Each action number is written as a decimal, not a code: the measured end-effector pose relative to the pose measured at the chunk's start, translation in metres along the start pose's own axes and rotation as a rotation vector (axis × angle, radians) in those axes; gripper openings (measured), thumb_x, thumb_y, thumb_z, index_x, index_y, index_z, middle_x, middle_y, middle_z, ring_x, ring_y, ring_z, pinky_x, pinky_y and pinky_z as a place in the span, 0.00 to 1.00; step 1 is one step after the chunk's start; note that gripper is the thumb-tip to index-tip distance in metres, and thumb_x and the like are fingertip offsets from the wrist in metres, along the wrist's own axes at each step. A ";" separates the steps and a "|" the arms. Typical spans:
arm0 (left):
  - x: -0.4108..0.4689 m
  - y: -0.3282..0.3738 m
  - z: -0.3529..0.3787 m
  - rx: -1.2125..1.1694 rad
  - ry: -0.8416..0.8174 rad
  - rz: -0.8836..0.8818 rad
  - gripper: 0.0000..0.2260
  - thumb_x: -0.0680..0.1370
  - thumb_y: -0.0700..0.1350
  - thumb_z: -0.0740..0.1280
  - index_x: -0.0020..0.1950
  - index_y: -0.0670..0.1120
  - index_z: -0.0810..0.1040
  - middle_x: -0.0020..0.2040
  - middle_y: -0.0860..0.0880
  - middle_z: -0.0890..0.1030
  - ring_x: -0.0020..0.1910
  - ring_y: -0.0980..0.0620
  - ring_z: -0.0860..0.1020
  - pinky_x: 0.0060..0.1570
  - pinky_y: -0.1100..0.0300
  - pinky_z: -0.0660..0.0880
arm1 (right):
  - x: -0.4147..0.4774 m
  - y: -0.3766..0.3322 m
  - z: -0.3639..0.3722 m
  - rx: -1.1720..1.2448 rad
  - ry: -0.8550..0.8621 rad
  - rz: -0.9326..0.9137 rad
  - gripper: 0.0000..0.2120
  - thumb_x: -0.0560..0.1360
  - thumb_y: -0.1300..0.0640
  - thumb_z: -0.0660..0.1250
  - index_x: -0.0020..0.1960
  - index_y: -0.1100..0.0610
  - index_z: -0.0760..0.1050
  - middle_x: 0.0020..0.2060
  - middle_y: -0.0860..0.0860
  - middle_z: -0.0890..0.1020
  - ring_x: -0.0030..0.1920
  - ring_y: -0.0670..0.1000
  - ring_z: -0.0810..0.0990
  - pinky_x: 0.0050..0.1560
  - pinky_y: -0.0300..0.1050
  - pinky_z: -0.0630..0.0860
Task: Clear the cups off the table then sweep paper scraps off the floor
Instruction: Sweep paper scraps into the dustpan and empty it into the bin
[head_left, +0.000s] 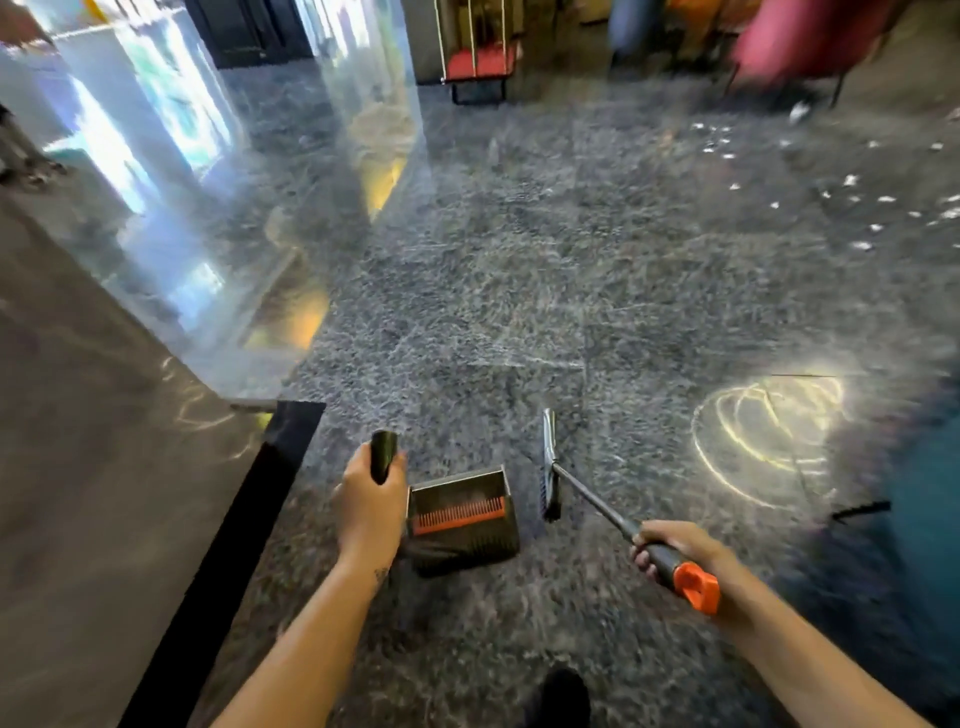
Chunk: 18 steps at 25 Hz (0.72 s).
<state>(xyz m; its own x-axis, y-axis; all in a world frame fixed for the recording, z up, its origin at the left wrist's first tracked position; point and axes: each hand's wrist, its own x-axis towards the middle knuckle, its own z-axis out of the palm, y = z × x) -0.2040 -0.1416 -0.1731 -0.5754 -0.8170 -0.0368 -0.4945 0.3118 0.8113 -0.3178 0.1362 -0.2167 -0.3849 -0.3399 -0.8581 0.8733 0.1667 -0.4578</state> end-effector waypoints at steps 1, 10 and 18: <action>0.014 0.019 0.028 0.033 -0.054 0.032 0.07 0.78 0.47 0.65 0.48 0.44 0.76 0.35 0.46 0.78 0.37 0.43 0.77 0.33 0.54 0.67 | 0.005 -0.019 -0.017 0.045 0.022 0.008 0.17 0.79 0.68 0.48 0.33 0.62 0.63 0.25 0.55 0.67 0.13 0.45 0.68 0.13 0.30 0.63; 0.117 0.189 0.241 -0.080 -0.476 0.204 0.07 0.78 0.49 0.66 0.41 0.55 0.72 0.32 0.50 0.76 0.30 0.49 0.74 0.34 0.50 0.75 | 0.032 -0.160 -0.140 0.329 0.304 -0.167 0.12 0.76 0.71 0.54 0.36 0.64 0.66 0.30 0.57 0.68 0.15 0.45 0.70 0.15 0.31 0.64; 0.250 0.320 0.430 -0.068 -0.757 0.348 0.16 0.78 0.49 0.66 0.65 0.53 0.70 0.43 0.42 0.81 0.33 0.47 0.77 0.34 0.55 0.75 | 0.084 -0.321 -0.206 0.395 0.462 -0.239 0.07 0.75 0.74 0.54 0.48 0.69 0.70 0.29 0.59 0.70 0.16 0.48 0.70 0.16 0.33 0.65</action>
<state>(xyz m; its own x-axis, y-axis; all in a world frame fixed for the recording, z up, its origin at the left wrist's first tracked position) -0.7862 -0.0371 -0.1735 -0.9823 -0.1247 -0.1401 -0.1811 0.4367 0.8812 -0.6917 0.2450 -0.1897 -0.5936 0.1216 -0.7955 0.7581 -0.2472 -0.6035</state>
